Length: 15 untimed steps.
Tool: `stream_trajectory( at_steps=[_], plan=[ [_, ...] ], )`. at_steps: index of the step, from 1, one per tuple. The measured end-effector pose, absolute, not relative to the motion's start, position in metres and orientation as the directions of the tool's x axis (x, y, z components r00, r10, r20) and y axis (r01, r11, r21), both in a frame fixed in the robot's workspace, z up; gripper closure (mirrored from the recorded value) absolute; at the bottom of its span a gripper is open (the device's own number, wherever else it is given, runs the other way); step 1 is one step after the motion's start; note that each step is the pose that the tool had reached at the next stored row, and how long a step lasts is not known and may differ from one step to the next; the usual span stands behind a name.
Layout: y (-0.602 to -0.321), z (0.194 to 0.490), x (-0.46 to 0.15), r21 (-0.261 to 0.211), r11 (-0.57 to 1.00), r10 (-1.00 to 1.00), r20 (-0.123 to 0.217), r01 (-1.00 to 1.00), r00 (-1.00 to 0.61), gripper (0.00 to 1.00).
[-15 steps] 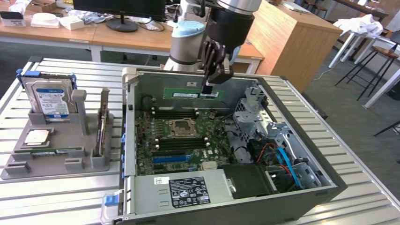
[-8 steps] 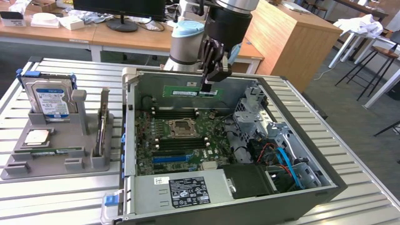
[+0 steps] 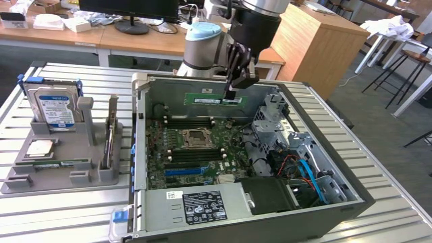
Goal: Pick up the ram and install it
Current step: 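Pick up the ram and move it above insertion slot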
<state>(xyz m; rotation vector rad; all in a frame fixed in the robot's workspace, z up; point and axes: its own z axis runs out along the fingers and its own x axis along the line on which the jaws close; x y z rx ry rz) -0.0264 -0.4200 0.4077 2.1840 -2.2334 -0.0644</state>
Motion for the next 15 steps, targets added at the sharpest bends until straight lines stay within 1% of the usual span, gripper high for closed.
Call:
stream_trajectory(
  at_steps=[9,15],
  plan=[
    [-0.410,0.407,-0.026,0.041,0.022,-1.000,-0.017,-0.999,-0.023,0.89],
    [-0.409,0.406,-0.026,0.041,0.022,-1.000,-0.017,-0.999,-0.023,0.89]
  ],
)
